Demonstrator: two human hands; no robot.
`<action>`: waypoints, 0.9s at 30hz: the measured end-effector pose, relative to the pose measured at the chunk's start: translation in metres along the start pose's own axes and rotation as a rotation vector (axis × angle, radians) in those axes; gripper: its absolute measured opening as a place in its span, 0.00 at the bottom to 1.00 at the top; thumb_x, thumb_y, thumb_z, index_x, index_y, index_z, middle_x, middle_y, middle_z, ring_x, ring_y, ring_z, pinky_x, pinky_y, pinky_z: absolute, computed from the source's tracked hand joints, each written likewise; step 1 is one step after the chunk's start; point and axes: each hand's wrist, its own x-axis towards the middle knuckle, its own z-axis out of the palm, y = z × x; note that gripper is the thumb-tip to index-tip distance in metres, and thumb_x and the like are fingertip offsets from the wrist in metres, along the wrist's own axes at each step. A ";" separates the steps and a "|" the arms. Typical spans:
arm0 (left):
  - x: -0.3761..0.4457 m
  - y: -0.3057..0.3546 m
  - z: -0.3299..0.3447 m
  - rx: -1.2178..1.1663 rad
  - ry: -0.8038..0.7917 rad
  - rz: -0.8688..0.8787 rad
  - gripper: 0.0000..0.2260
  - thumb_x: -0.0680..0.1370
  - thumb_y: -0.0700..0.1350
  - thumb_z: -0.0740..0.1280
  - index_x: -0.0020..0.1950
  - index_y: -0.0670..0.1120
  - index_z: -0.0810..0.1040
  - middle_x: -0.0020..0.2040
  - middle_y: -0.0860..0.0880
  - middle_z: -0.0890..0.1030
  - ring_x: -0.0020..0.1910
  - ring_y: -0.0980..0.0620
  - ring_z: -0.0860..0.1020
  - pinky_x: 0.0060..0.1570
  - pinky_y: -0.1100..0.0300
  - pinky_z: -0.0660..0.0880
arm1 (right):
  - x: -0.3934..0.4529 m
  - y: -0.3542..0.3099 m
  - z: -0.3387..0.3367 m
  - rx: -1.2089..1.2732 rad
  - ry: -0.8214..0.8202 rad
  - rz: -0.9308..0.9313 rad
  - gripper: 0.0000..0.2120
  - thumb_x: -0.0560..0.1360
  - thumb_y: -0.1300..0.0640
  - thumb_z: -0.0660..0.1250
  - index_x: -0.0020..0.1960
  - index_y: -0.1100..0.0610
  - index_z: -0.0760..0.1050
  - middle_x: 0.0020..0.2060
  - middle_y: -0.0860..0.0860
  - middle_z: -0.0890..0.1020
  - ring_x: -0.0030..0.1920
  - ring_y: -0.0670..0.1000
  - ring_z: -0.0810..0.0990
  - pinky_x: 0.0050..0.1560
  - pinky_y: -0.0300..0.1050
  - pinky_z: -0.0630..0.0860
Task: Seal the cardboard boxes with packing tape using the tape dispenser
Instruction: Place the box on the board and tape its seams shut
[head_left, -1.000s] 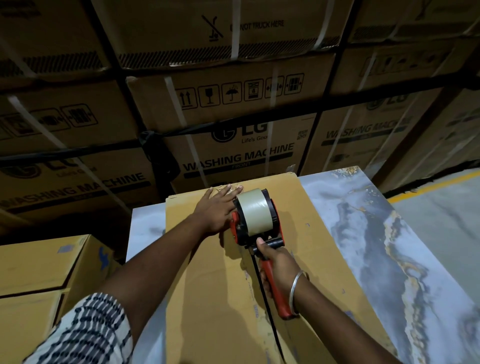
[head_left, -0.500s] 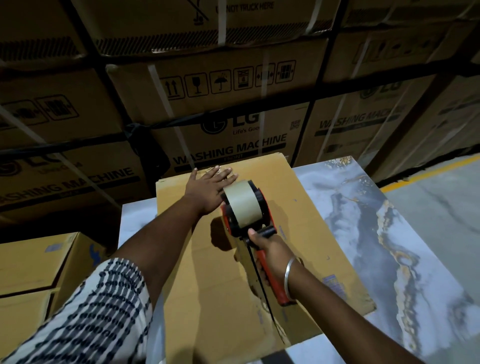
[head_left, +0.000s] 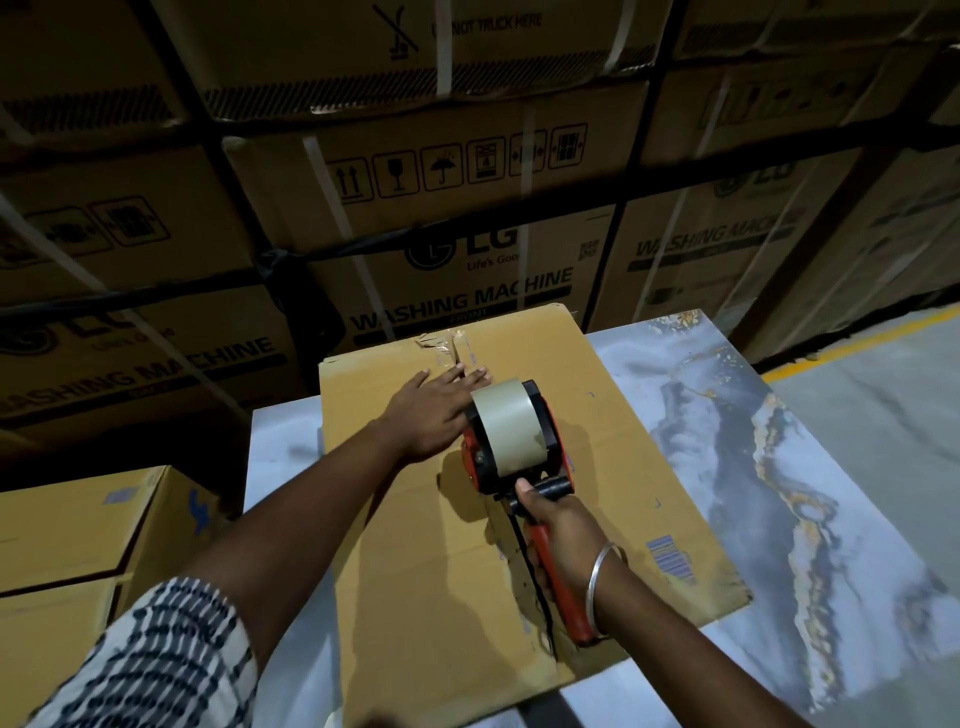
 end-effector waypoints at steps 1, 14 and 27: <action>0.001 0.000 0.000 0.024 -0.003 -0.012 0.26 0.84 0.64 0.44 0.81 0.61 0.43 0.81 0.61 0.45 0.80 0.56 0.44 0.77 0.45 0.45 | 0.000 0.000 0.000 0.004 0.001 0.000 0.44 0.64 0.29 0.70 0.47 0.75 0.76 0.33 0.64 0.77 0.29 0.58 0.71 0.32 0.47 0.67; 0.030 -0.017 -0.015 0.162 -0.097 -0.077 0.26 0.84 0.61 0.44 0.81 0.59 0.39 0.81 0.60 0.41 0.80 0.55 0.43 0.77 0.41 0.47 | 0.016 -0.044 0.000 -0.054 0.010 0.047 0.26 0.79 0.39 0.66 0.33 0.58 0.69 0.23 0.53 0.68 0.20 0.52 0.64 0.27 0.40 0.61; 0.017 0.010 -0.013 0.100 0.064 -0.089 0.26 0.85 0.57 0.46 0.82 0.54 0.46 0.82 0.54 0.49 0.81 0.50 0.48 0.76 0.41 0.50 | -0.050 -0.025 -0.012 0.105 -0.030 0.064 0.21 0.81 0.48 0.65 0.46 0.68 0.78 0.29 0.59 0.73 0.19 0.49 0.69 0.22 0.36 0.64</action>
